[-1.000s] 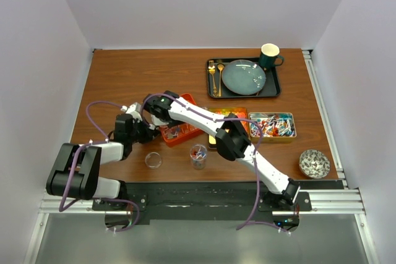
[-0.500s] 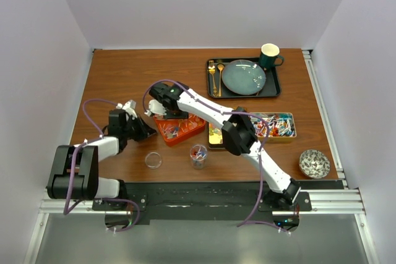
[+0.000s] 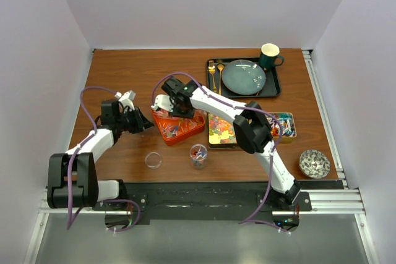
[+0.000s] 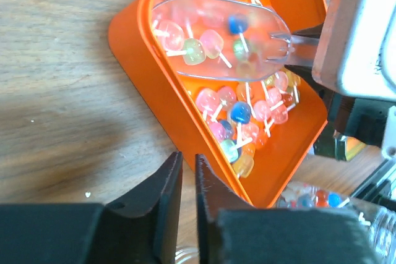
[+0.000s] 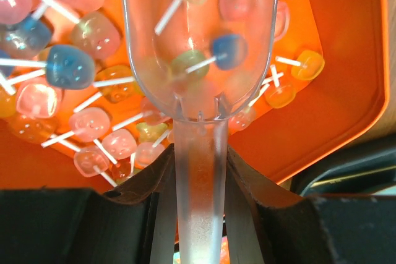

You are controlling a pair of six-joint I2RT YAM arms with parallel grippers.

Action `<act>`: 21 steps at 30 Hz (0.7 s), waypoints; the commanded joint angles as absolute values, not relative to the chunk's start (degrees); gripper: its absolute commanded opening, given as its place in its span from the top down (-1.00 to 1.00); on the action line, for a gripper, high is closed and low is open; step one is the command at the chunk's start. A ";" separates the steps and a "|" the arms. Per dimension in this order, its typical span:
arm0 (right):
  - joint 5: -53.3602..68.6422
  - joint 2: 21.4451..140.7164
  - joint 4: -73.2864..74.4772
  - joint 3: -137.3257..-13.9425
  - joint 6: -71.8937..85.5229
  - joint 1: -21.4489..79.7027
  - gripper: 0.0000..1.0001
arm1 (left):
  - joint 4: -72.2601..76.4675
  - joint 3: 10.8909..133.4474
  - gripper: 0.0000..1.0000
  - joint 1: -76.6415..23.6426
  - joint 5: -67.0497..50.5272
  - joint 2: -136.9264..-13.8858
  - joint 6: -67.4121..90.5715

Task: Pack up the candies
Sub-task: Scoop the fake candies from the storage box.

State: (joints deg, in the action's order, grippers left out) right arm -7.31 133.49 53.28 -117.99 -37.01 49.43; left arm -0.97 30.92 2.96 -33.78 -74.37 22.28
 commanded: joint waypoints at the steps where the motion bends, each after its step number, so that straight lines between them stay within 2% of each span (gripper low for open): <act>1: -2.47 126.57 44.13 -111.20 -36.56 49.04 1.00 | -5.36 33.22 0.51 3.87 -37.52 -71.81 16.61; 8: 2.28 119.36 33.95 -99.43 -35.95 48.69 1.00 | -9.31 35.59 0.43 6.85 -39.46 -71.11 13.10; 12: 1.41 115.67 32.26 -96.59 -36.30 48.34 1.00 | -11.42 37.79 0.36 8.96 -41.48 -70.84 11.25; 21: 1.14 105.13 34.80 -90.71 -38.23 45.09 1.00 | -12.04 42.19 0.06 9.67 -44.21 -71.37 11.25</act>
State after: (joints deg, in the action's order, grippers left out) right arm -0.01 113.03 35.57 -92.05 -37.19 46.59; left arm -12.03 39.38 9.26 -40.88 -72.40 12.19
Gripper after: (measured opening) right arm 0.327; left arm 0.441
